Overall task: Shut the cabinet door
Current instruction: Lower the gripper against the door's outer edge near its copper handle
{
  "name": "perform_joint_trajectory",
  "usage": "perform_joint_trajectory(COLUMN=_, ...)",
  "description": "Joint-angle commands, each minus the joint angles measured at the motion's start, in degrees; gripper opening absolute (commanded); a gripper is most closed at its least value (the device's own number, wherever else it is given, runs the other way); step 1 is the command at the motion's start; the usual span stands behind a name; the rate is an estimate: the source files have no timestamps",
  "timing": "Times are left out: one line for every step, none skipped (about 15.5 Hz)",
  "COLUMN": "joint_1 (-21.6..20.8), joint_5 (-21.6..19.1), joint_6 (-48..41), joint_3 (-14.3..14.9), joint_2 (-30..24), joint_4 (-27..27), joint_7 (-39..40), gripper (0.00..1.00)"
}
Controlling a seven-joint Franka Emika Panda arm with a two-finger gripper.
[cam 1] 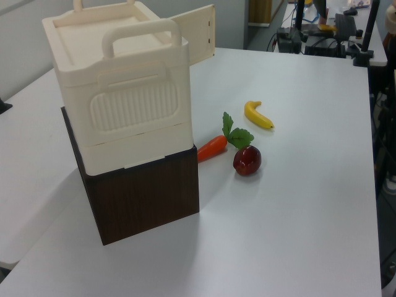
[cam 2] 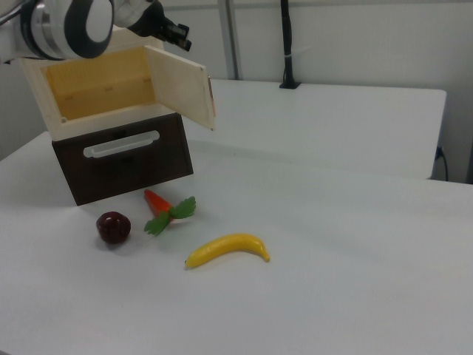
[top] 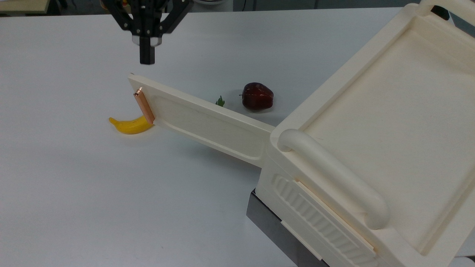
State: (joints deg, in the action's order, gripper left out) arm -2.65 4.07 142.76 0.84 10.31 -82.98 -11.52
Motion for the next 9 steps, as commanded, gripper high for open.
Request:
perform_joint_trajectory(joint_1=-0.43, joint_5=1.64, joint_6=3.91, joint_3=0.30, joint_2=5.15, joint_4=4.93, joint_7=-5.17, gripper=0.00)
perform_joint_trajectory(joint_1=-0.43, joint_5=2.16, joint_6=5.50, joint_3=0.30, joint_2=5.42, joint_4=4.85, joint_7=-6.31, gripper=0.00)
perform_joint_trajectory(joint_1=-0.43, joint_5=3.56, joint_6=6.21, joint_3=0.30, joint_2=5.94, joint_4=4.67, joint_7=-7.54, gripper=0.00)
perform_joint_trajectory(joint_1=-0.51, joint_5=4.01, joint_6=6.22, joint_3=0.13, joint_2=6.30, joint_4=4.58, joint_7=-7.64, gripper=0.00)
perform_joint_trajectory(joint_1=-0.51, joint_5=4.01, joint_6=6.13, joint_3=0.12, joint_2=6.39, joint_4=4.49, joint_7=-7.73, gripper=0.00)
perform_joint_trajectory(joint_1=-0.51, joint_5=3.93, joint_6=6.04, joint_3=0.12, joint_2=6.39, joint_4=4.41, joint_7=-7.64, gripper=0.00)
perform_joint_trajectory(joint_1=-0.51, joint_5=3.93, joint_6=5.95, joint_3=0.12, joint_2=6.39, joint_4=4.32, joint_7=-7.64, gripper=0.00)
perform_joint_trajectory(joint_1=-0.60, joint_5=4.01, joint_6=5.60, joint_3=0.12, joint_2=6.30, joint_4=4.32, joint_7=-7.55, gripper=0.00)
perform_joint_trajectory(joint_1=-0.69, joint_5=4.01, joint_6=5.51, joint_3=0.12, joint_2=6.04, joint_4=3.71, joint_7=-7.55, gripper=0.00)
